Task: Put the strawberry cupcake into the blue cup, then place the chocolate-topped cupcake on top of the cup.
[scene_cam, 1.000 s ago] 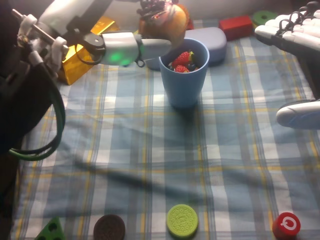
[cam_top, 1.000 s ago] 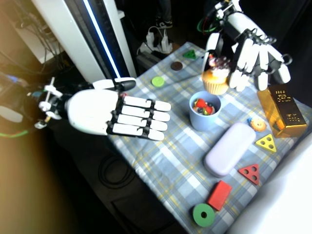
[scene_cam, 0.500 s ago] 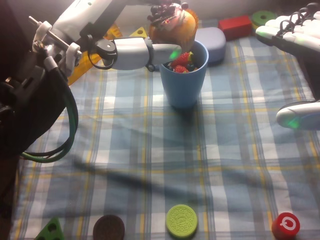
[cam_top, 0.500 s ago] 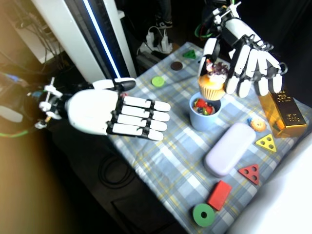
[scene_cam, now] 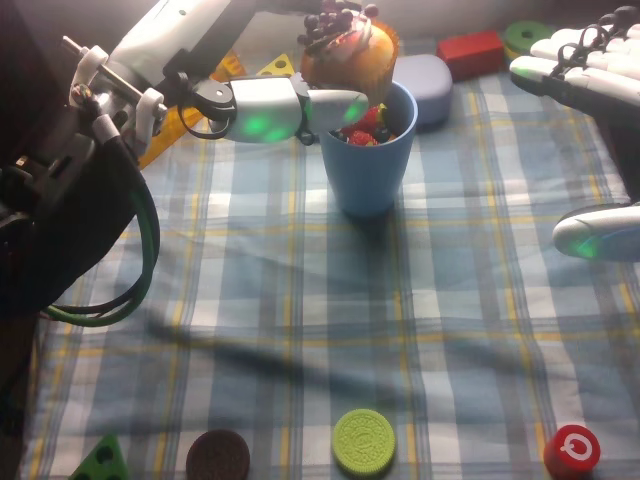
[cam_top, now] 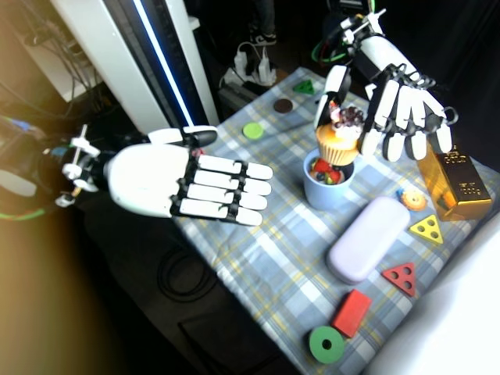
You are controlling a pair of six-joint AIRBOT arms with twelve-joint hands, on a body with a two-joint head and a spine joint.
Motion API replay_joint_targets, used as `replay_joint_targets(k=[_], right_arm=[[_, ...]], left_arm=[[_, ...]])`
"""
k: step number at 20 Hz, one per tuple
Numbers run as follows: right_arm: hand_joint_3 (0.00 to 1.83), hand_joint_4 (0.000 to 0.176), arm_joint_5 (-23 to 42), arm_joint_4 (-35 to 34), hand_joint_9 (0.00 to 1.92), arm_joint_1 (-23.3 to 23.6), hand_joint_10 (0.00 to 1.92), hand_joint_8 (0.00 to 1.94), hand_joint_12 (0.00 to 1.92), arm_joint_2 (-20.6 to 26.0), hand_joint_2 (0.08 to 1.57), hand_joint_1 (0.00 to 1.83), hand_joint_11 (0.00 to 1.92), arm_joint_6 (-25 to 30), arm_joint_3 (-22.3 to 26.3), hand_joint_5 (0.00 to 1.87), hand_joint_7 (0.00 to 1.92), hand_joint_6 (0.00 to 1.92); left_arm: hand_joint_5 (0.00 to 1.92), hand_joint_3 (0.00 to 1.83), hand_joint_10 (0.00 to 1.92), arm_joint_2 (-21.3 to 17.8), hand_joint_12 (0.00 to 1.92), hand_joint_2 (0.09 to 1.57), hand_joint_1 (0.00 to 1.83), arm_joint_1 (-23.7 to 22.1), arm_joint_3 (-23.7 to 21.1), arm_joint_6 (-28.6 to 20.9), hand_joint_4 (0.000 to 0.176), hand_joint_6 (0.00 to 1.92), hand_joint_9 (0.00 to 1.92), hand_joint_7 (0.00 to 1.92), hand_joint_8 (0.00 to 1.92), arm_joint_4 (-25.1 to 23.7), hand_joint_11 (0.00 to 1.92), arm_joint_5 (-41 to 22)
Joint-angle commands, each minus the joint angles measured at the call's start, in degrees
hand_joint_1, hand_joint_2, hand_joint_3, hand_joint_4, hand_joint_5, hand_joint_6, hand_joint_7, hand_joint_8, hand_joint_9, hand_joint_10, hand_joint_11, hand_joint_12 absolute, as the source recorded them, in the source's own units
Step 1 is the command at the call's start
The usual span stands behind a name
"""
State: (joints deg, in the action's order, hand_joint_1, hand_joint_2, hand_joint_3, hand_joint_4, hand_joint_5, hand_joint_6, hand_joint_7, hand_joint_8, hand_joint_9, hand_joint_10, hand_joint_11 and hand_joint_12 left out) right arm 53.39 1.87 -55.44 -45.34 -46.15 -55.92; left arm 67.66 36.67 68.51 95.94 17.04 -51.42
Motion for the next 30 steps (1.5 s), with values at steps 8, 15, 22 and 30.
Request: replay_joint_targets(k=[8, 15, 22, 30], right_arm=[[0.00, 0.010, 7.1, -1.2, 0.07, 0.2, 0.00, 0.00, 0.29, -0.1, 0.98, 0.00, 0.00, 0.7, -0.1, 0.05, 0.08, 0.00], [0.00, 0.021, 7.1, -1.2, 0.08, 0.2, 0.00, 0.00, 0.33, -0.1, 0.98, 0.00, 0.00, 0.7, -0.1, 0.05, 0.09, 0.00], [0.00, 0.008, 7.1, -1.2, 0.06, 0.1, 0.00, 0.00, 0.27, -0.1, 0.95, 0.00, 0.00, 0.8, -0.1, 0.04, 0.07, 0.00], [0.00, 0.054, 9.4, -3.5, 0.04, -0.1, 0.00, 0.00, 0.15, 0.1, 0.87, 0.00, 0.00, -0.8, -0.2, 0.03, 0.06, 0.00]], left_arm=[[0.84, 0.00, 0.00, 0.2, 0.25, 0.87, 0.81, -0.8, 0.1, -0.4, 0.037, 0.00, 0.30, 0.56, 0.00, -1.2, 0.00, -6.7], [0.83, 0.00, 0.01, 0.2, 0.27, 0.83, 0.78, -0.9, 0.1, -0.4, 0.034, 0.00, 0.28, 0.52, 0.01, -1.2, 0.00, -6.6], [0.80, 0.00, 0.00, 0.1, 0.34, 0.80, 0.73, -0.9, 0.1, -0.4, 0.004, 0.00, 0.30, 0.58, 0.00, -1.2, 0.00, -6.6], [0.04, 0.00, 0.02, -4.9, 0.02, 0.73, 0.31, 3.2, -4.2, -0.4, 0.083, 0.01, 0.04, 0.08, 0.02, -1.8, 0.03, -6.5]])
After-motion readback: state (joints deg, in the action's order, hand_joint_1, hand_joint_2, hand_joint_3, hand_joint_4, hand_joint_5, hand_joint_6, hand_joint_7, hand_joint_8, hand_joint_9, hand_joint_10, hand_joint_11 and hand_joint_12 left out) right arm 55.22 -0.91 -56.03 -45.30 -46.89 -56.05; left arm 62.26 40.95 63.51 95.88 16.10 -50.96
